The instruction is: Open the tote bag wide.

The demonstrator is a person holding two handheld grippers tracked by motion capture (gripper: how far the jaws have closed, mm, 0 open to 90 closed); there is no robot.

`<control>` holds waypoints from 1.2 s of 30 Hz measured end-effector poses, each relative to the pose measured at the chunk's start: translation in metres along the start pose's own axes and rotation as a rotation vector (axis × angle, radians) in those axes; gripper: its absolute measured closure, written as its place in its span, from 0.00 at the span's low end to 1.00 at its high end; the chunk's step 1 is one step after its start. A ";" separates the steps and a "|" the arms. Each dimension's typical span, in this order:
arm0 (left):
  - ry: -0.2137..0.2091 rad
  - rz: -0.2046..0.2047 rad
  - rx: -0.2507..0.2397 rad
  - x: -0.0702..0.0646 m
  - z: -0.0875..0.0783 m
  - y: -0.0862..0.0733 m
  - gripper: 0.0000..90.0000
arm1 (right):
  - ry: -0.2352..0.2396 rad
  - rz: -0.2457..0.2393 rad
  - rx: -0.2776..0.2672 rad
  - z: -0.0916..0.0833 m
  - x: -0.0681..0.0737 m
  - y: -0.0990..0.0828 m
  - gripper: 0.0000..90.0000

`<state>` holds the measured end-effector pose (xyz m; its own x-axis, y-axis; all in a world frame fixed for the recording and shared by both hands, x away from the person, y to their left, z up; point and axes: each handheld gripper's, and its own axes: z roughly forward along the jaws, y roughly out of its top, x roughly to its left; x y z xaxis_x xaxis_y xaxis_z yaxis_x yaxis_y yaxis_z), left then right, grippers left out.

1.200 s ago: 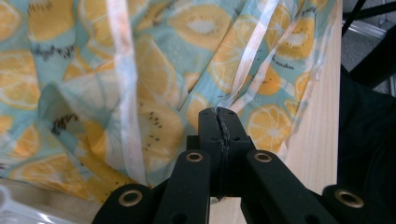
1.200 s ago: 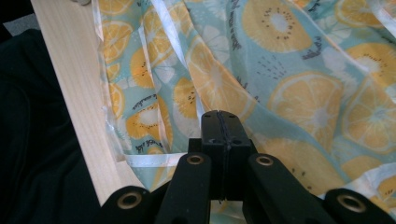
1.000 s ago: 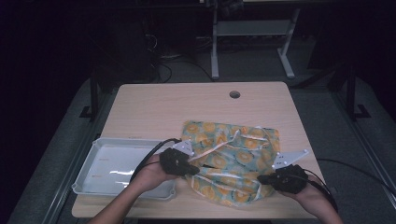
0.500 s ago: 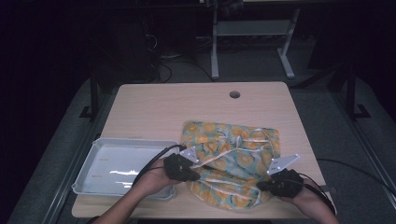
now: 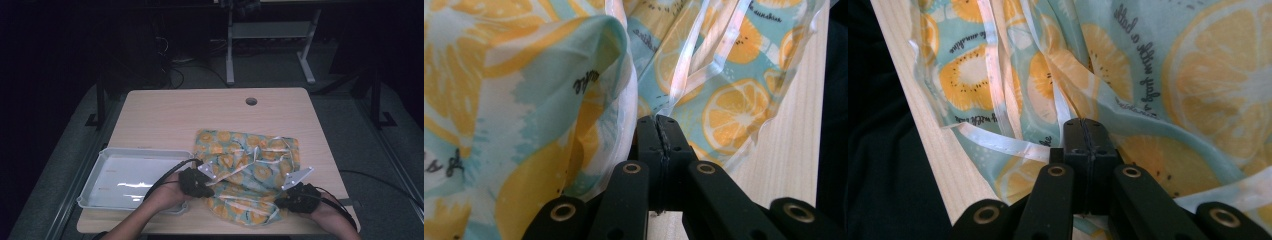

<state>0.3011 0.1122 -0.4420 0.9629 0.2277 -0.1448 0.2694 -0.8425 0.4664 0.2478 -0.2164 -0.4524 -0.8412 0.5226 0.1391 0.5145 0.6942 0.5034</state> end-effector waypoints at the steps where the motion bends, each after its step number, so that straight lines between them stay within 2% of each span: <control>1: 0.003 0.001 0.006 0.000 0.001 0.000 0.99 | 0.001 0.000 0.000 0.000 0.000 0.000 0.99; 6: 0.020 0.021 0.028 -0.002 0.004 0.002 0.99 | 0.004 0.008 -0.004 -0.003 0.000 0.000 0.96; 12: 0.014 0.009 0.022 -0.002 0.004 0.001 0.99 | -0.010 0.042 -0.084 -0.025 -0.001 0.002 0.93; 15: 0.013 0.009 0.023 -0.002 0.004 0.001 0.99 | -0.015 0.038 -0.132 -0.033 -0.001 0.007 0.92; 27: 0.010 0.000 0.016 -0.002 0.005 0.001 0.99 | -0.060 -0.052 -0.183 -0.035 0.001 0.052 0.84; 36: 0.008 -0.002 0.019 -0.002 0.004 0.001 0.99 | -0.078 -0.090 -0.201 -0.020 -0.004 0.088 0.76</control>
<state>0.2996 0.1088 -0.4448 0.9624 0.2333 -0.1391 0.2713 -0.8512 0.4493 0.2933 -0.1676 -0.3919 -0.8628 0.5050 0.0236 0.3878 0.6313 0.6716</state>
